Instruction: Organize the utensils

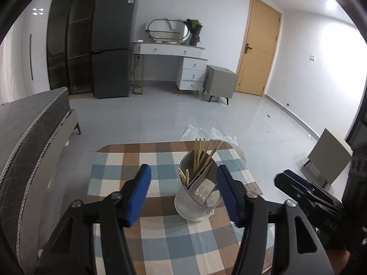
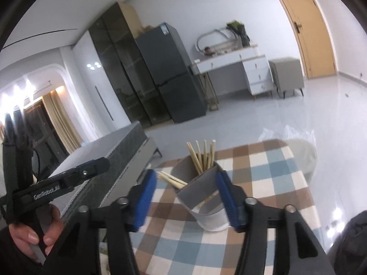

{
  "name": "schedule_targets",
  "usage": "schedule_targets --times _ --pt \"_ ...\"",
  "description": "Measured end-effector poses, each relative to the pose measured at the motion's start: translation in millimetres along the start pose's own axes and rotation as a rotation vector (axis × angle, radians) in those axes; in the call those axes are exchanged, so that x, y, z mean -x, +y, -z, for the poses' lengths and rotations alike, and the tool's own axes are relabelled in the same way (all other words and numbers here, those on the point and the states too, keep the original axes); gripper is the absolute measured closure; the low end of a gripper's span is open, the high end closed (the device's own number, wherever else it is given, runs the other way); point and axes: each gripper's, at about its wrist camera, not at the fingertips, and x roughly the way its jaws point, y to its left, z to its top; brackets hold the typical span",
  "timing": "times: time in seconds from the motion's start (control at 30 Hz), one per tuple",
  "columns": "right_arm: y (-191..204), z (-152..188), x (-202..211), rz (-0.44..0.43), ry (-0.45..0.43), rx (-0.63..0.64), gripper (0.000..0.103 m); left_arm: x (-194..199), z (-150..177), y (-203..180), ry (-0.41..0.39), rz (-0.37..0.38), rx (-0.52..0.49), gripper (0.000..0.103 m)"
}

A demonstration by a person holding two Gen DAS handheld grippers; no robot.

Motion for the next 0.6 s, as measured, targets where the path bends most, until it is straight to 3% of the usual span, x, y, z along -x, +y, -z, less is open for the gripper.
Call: schedule_targets --times 0.23,0.5,0.6 --pt "28 0 45 -0.029 -0.116 0.094 0.021 35 5 -6 -0.094 -0.074 -0.035 0.021" --pt "55 8 75 -0.028 -0.208 0.167 0.000 59 17 1 -0.217 -0.128 -0.021 0.003" --pt "58 17 80 -0.014 -0.224 0.184 0.000 64 27 4 -0.244 -0.139 -0.017 0.001"
